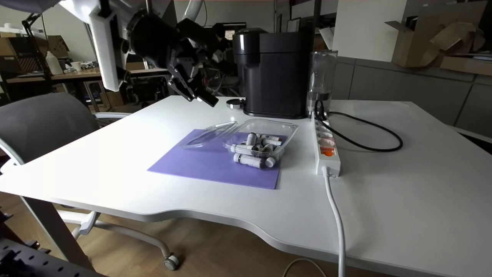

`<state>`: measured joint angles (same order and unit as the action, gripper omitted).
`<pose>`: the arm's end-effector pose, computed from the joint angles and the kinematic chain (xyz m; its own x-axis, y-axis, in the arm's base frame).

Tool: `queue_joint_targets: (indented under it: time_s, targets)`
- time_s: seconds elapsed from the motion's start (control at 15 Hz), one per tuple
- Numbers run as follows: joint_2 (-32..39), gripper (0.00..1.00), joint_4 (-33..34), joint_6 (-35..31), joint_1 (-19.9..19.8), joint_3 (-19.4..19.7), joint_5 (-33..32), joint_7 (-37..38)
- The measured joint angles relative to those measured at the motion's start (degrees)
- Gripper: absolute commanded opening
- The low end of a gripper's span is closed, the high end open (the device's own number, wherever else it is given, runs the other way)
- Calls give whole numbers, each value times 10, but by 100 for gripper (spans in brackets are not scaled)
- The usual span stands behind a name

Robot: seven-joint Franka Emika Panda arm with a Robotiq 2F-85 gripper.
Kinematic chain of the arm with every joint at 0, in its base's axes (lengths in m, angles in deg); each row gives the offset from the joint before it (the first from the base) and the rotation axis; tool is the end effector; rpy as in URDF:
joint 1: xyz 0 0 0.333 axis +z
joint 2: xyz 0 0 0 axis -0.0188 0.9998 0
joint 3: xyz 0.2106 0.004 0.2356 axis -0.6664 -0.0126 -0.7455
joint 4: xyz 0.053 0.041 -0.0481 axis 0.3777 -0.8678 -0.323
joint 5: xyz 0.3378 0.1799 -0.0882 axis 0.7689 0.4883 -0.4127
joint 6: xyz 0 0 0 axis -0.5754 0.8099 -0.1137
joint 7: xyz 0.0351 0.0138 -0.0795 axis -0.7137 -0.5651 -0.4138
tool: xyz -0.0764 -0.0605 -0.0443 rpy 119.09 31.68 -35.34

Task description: Close the box

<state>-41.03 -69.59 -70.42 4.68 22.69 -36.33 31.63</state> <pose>0.4094 0.0419 0.2437 0.9243 -0.1542 0.3490 -0.3671 -0.6091 0.7030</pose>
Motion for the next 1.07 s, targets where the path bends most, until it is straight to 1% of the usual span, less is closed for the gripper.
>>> queue_joint_targets:
  time_s: [0.27, 0.47, 0.6, 0.73, 1.07]
  targets:
    - [15, 100, 2, -57, -20, 21, 8, -123]
    - [45, 100, 18, -59, -21, 23, 25, -225]
    - [69, 100, 37, -57, -20, 22, 37, -280]
    - [87, 100, 54, -58, -19, 21, 46, -306]
    - [95, 100, 61, -58, -18, 21, 47, -313]
